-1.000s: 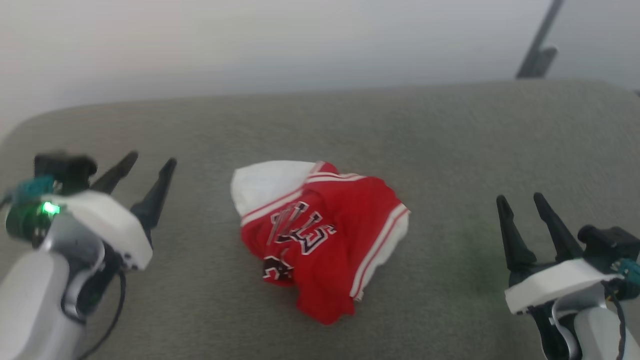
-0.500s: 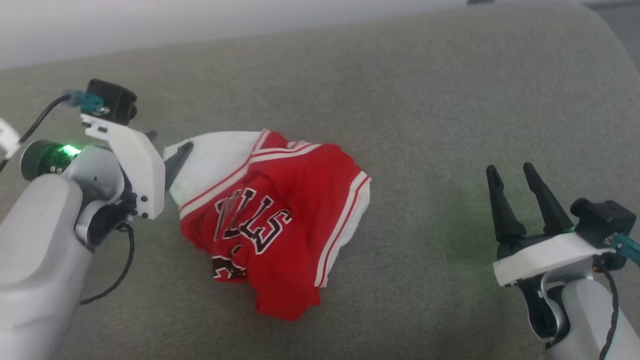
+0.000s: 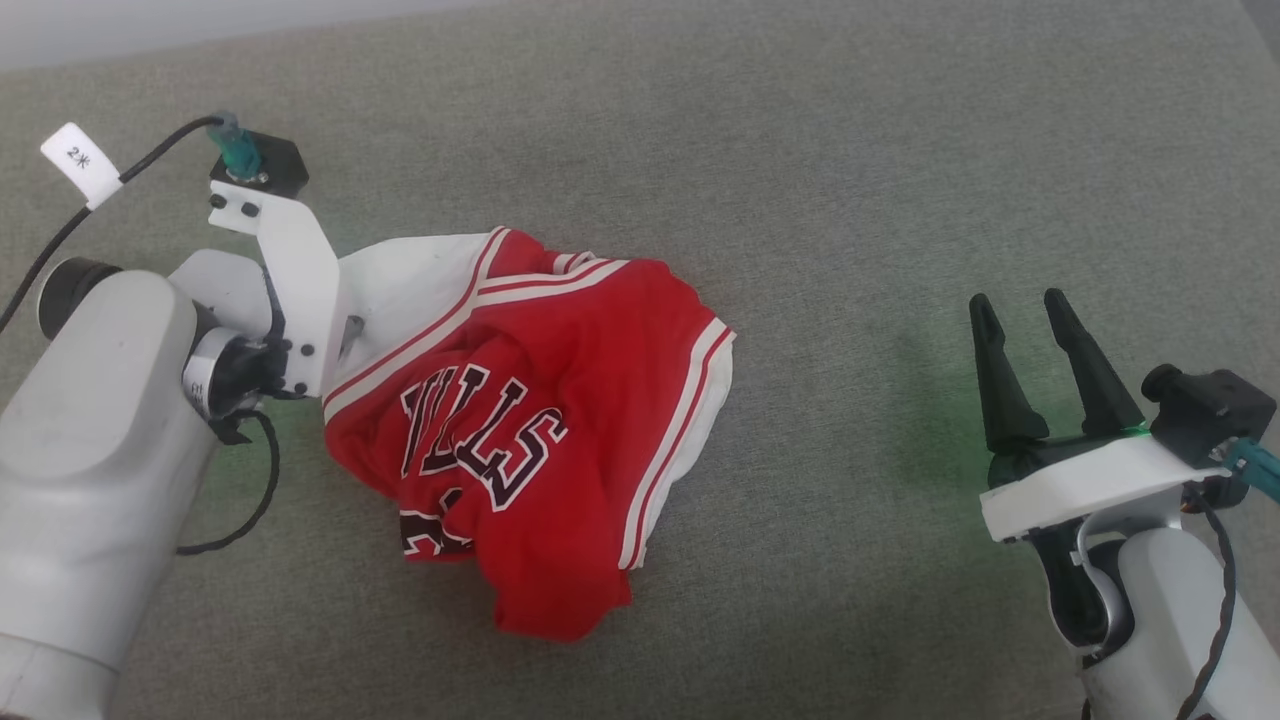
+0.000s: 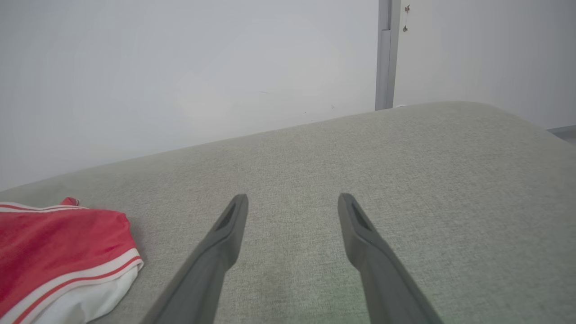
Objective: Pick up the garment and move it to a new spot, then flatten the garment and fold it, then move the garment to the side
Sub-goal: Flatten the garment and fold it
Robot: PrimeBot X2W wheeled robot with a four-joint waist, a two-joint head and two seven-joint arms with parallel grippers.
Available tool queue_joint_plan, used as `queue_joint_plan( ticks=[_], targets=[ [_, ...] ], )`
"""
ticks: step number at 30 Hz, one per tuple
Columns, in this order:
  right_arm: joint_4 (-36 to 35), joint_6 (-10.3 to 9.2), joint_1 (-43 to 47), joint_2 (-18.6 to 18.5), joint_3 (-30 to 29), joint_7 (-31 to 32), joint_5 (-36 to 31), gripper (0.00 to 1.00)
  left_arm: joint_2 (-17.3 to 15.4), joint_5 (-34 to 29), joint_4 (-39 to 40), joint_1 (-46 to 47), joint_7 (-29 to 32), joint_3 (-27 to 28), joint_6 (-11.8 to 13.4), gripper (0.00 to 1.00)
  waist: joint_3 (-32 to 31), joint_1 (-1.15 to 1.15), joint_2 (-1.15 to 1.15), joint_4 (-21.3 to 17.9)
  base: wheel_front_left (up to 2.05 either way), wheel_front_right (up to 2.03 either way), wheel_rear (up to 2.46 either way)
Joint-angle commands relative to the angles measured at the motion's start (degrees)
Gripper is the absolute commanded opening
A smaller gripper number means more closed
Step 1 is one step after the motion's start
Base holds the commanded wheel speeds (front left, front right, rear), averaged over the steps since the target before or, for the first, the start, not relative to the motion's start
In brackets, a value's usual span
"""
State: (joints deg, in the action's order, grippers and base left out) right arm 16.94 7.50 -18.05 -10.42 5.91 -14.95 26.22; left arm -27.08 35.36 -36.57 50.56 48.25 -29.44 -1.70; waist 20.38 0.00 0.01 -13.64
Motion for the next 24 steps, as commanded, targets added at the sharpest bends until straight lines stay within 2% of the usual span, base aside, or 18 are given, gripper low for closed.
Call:
queue_joint_plan(
  ticks=[1, 2, 3, 9, 17, 20, 24],
  targets=[
    [-0.19, -0.02, -0.89, 0.26, 0.06, -0.31, -0.08, 1.00, 0.38, -0.29, -3.24, -3.29, 1.54, -1.53, 0.32, 1.00, 0.23, 0.00, -0.01, 0.06, 0.00, 0.00, 0.00],
    [-0.24, -0.02, -1.06, 0.31, 0.02, -0.31, -0.14, 1.00, 0.99, 0.27, -3.90, -3.23, 2.23, -1.48, 0.52, 0.86, 0.33, 0.00, -0.01, 0.12, 0.00, 0.00, 0.00],
    [-0.27, -0.02, -1.11, 0.34, -0.01, -0.31, -0.22, 1.00, 1.39, 0.36, -4.46, -3.38, 3.07, -2.08, -0.09, 0.00, 0.36, 0.00, -0.01, 0.19, 0.00, 0.00, 0.00],
    [-0.33, -0.02, -0.60, 0.14, -0.52, -0.31, -0.55, 1.00, 1.43, 1.80, -4.21, -2.78, 0.42, -0.61, -0.56, 0.00, -0.26, 0.00, -0.01, 1.44, 0.00, 0.00, 0.00],
    [-0.03, -0.02, 0.78, -0.45, -1.35, -0.32, -1.14, 1.00, -2.14, 2.55, 1.81, -6.13, -4.69, 2.45, 1.61, 0.00, -2.76, 0.00, -0.01, 4.17, 0.00, 0.00, 0.00],
    [0.22, -0.02, 1.51, -0.53, -1.52, -0.32, -1.46, 1.00, -4.15, 3.37, 5.95, -9.19, -4.53, 3.57, 2.91, 0.00, -3.99, 0.00, -0.01, 5.39, 0.00, 0.00, 0.00],
    [0.32, -0.02, 2.02, -0.58, -1.43, -0.32, -1.69, 1.00, -7.27, 4.16, 11.57, -14.39, -3.66, 5.46, 6.60, 0.00, -5.35, 0.00, -0.01, 6.74, 0.00, 0.00, 0.00]
  ],
)
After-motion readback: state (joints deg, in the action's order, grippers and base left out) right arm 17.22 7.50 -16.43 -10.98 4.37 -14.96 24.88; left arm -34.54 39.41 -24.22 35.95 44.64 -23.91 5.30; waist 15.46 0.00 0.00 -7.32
